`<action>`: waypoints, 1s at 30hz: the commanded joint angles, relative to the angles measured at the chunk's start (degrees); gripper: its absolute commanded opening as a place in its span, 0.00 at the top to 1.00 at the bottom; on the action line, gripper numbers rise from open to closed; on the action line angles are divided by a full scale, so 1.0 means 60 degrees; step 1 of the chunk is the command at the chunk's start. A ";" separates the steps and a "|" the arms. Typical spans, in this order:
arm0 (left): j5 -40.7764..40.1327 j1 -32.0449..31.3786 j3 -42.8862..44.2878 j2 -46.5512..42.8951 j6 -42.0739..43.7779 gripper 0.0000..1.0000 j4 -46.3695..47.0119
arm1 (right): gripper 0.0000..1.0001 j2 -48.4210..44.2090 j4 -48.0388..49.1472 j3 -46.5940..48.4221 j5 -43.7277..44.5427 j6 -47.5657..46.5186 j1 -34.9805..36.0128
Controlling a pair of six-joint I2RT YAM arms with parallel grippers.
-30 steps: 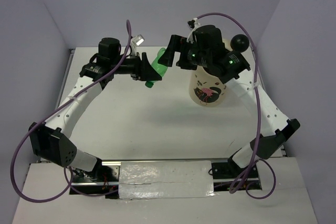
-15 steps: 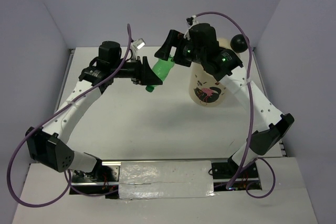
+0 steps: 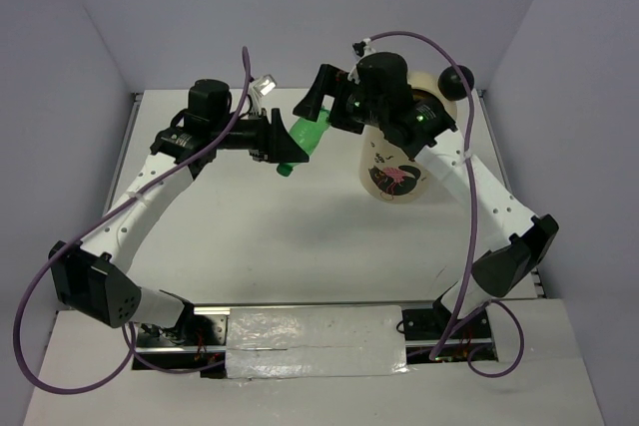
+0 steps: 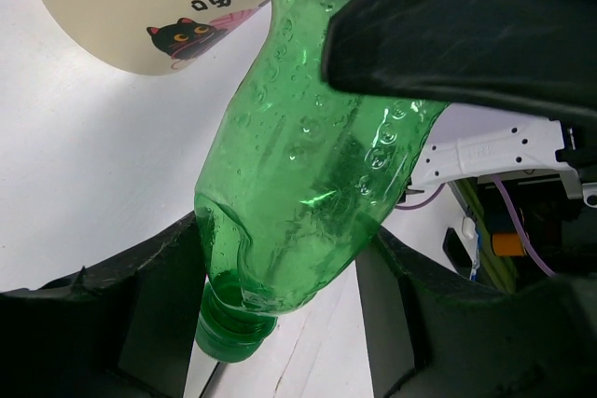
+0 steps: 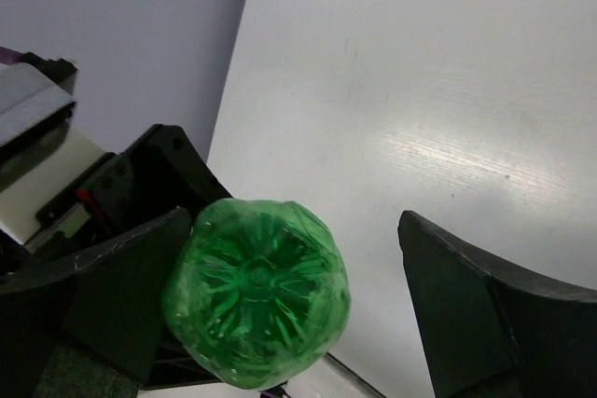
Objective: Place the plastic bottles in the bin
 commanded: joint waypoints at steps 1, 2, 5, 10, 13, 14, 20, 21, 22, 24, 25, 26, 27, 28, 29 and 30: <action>0.0050 -0.0028 0.0094 -0.0301 0.0008 0.67 0.0385 | 0.00 -0.0530 0.0478 -0.0427 0.0092 -0.0033 0.0062; 0.0094 -0.0043 0.0079 -0.0301 -0.0006 0.67 0.0443 | 0.00 -0.0618 0.0522 -0.0587 0.0077 -0.0004 0.0062; 0.0109 -0.0028 0.0108 -0.0228 -0.0036 0.67 0.0459 | 0.03 -0.0633 0.0567 -0.0706 0.0077 0.0011 0.0077; 0.0109 -0.0028 0.0094 -0.0213 -0.0065 0.67 0.0503 | 0.18 -0.0721 0.0640 -0.0765 0.0091 0.0026 0.0077; 0.0050 -0.0028 0.0079 -0.0213 -0.0036 0.66 0.0459 | 0.39 -0.0809 0.0640 -0.0736 0.0135 0.0040 0.0063; 0.0022 -0.0028 0.0079 -0.0213 -0.0036 0.65 0.0459 | 0.42 -0.0838 0.0625 -0.0721 0.0135 0.0069 0.0091; -0.0328 -0.0028 0.0137 -0.0286 -0.0124 0.22 0.0386 | 0.50 -0.1160 0.0348 -0.0545 0.0659 -0.0164 0.0092; -0.0432 -0.0043 0.0196 -0.0301 -0.0124 0.18 0.0327 | 0.50 -0.1204 0.0260 -0.0531 0.0880 -0.0252 0.0106; -0.0563 -0.0029 0.0240 -0.0316 -0.0080 0.15 0.0254 | 0.50 -0.1277 0.0085 -0.0531 0.1042 -0.0441 0.0077; -0.0638 -0.0028 0.0371 -0.0418 0.0022 0.11 0.0122 | 0.50 -0.1496 -0.0121 -0.0502 0.1729 -0.0632 0.0077; -0.0609 -0.0028 0.0343 -0.0491 0.0110 0.11 0.0180 | 0.51 -0.1599 -0.0267 -0.0501 0.1949 -0.0837 0.0063; -0.0623 -0.0028 0.0285 -0.0724 0.0111 0.08 0.0267 | 0.50 -0.1702 -0.0326 -0.0516 0.2227 -0.0926 0.0062; -0.0768 -0.0028 0.0226 -0.0827 0.0125 0.07 0.0370 | 0.50 -0.1891 -0.0356 -0.0545 0.2752 -0.1144 0.0062; -0.0871 -0.0028 0.0269 -0.0916 0.0212 0.06 0.0313 | 0.50 -0.1980 -0.0545 -0.0545 0.3033 -0.1277 0.0019; -0.1003 -0.0028 0.0443 -0.1018 0.0286 0.05 0.0196 | 0.50 -0.2068 -0.0648 -0.0516 0.3355 -0.1394 0.0018; -0.1120 -0.0028 0.0576 -0.1033 0.0359 0.05 0.0021 | 0.50 -0.2156 -0.0751 -0.0458 0.4068 -0.1700 0.0018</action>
